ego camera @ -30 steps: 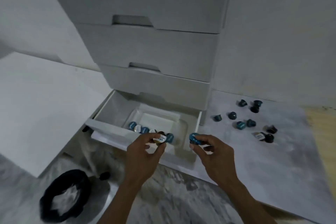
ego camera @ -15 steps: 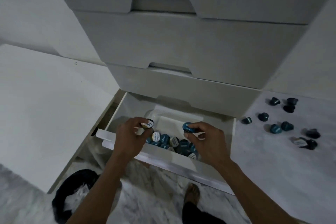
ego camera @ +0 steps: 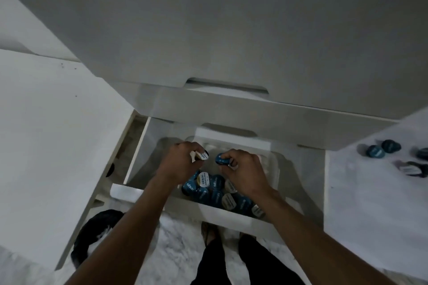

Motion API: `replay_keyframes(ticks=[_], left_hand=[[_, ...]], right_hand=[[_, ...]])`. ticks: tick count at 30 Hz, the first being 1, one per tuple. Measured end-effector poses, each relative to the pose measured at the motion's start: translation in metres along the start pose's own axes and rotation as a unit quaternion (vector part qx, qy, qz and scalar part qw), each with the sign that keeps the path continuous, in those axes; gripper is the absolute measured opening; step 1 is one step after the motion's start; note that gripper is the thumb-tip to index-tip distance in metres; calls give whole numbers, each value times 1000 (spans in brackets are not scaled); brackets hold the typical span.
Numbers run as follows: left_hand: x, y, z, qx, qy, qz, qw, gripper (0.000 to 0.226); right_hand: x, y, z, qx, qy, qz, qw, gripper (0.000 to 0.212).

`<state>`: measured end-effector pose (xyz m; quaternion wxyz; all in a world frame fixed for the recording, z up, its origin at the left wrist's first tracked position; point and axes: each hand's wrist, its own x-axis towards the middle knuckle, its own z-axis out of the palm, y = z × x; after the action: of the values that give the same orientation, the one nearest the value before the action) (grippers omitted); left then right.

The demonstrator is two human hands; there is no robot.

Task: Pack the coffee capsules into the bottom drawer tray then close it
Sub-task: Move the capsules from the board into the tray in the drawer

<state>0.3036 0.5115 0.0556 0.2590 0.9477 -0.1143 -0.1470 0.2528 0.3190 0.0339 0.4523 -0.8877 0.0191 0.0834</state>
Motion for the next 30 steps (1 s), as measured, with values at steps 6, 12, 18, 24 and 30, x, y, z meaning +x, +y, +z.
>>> replay_keyframes(ticks=[6,12,18,24,30], left_hand=[[18,-11,4,4,-51,19,999,15],[20,-19,8,7,-72,26,997,10],[18,-25,3,16,-85,11,996,17],[19,-26,-1,32,-83,24,996,12],[17,-29,-2,34,-92,29,995,15]], right_hand=[[20,0,14,-18,-35,36,999,24],[24,2,23,-53,-51,48,996,24],[22,1,22,-54,-65,39,996,20],[24,-6,25,-45,-87,51,994,19],[22,-10,30,-45,-100,54,993,21]])
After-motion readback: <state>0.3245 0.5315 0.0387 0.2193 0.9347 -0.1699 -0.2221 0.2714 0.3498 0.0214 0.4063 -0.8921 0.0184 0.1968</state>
